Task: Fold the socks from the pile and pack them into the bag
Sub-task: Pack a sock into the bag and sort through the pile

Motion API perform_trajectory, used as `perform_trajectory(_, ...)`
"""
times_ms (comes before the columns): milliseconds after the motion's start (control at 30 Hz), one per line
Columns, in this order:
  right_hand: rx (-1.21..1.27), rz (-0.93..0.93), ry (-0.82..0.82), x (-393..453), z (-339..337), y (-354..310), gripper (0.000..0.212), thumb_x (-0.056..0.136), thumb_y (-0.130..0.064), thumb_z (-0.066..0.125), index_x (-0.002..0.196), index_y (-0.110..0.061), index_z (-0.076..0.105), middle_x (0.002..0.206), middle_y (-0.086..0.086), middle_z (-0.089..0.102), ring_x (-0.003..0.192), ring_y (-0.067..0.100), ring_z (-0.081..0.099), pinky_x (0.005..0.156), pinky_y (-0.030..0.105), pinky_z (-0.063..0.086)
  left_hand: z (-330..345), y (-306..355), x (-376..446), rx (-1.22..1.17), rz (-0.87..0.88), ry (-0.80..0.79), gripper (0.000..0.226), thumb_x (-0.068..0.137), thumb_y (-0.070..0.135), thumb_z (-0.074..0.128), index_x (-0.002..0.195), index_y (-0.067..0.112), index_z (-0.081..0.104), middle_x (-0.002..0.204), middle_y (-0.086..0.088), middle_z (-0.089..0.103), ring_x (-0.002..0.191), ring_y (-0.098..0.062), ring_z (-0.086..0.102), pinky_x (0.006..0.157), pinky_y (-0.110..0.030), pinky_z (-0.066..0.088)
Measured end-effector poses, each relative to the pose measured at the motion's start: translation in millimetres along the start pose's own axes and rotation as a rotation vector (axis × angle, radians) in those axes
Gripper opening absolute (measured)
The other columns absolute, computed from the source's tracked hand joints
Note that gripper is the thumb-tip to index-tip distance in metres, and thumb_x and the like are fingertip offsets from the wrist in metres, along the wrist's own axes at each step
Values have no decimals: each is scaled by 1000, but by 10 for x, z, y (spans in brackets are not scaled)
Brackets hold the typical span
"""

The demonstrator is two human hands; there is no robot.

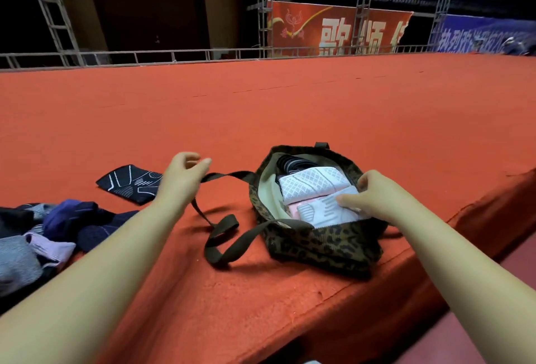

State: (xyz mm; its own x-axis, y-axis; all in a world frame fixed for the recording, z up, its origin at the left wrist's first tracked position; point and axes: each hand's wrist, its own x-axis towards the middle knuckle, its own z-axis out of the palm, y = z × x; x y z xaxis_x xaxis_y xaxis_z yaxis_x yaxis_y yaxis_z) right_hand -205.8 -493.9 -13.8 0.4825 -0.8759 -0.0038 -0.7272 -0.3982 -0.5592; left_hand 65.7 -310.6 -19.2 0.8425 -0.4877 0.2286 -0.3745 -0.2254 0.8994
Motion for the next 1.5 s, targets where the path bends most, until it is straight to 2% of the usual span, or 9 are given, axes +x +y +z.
perform_trajectory(167,140,68,-167,29,-40,22,41,78,-31,72,63,-16,38,54,1,30,44,16,24,44,23,17,549,525,-688,148,384,-677,11,86,41,60,83,33,67,84,19,66,82,3,59,79,-22,43)
perform_trajectory(300,409,50,18,47,-116,169,24,82,-25,69,75,-13,50,56,2,39,43,14,31,39,18,20,834,472,-1017,474,519,-897,41,81,55,60,115,31,64,115,16,63,107,-3,55,94,-26,44)
perform_trajectory(567,-118,63,-266,124,-215,144,42,80,-49,67,104,-14,68,100,5,65,88,23,58,74,28,41,1044,330,-1239,552,858,-758,19,91,34,55,104,23,64,100,5,61,97,-15,55,82,-31,42)
perform_trajectory(700,-380,-46,-394,139,-179,2,35,87,-51,58,100,-19,62,100,0,62,90,20,55,72,26,40,1111,284,-1271,624,884,-667,19,96,35,45,107,26,56,98,-3,65,92,-24,57,68,-32,35)
perform_trajectory(800,74,-55,-420,145,-120,18,25,89,-35,63,101,-15,68,97,-3,72,88,14,67,80,27,50,1094,263,-1284,626,861,-645,21,98,36,40,113,27,53,101,-3,65,94,-27,57,67,-32,33)
perform_trajectory(867,482,52,-443,107,-79,39,16,91,-25,62,102,-15,68,89,-1,74,77,13,70,65,25,53,1057,271,-1289,604,855,-639,21,99,36,39,112,26,52,101,-1,65,94,-25,58,68,-32,36)
perform_trajectory(1100,-49,327,-492,98,-52,102,42,78,-29,76,111,-15,56,115,10,58,96,28,60,66,33,51,1109,277,-1433,711,905,-699,23,99,36,37,107,24,54,98,-4,65,92,-29,58,72,-37,44)
perform_trajectory(1300,463,186,-452,-2,-167,264,22,85,-15,68,107,-11,67,78,0,73,61,11,66,50,18,47,1020,218,-1354,529,751,-656,26,92,49,45,105,31,59,99,6,66,93,-15,58,73,-29,40)
perform_trajectory(1500,886,6,-466,-183,-363,221,42,69,-13,69,110,-9,67,96,10,73,80,23,69,70,32,54,927,236,-1145,115,239,-542,35,85,55,49,80,23,64,82,9,69,82,-11,64,86,-38,49)
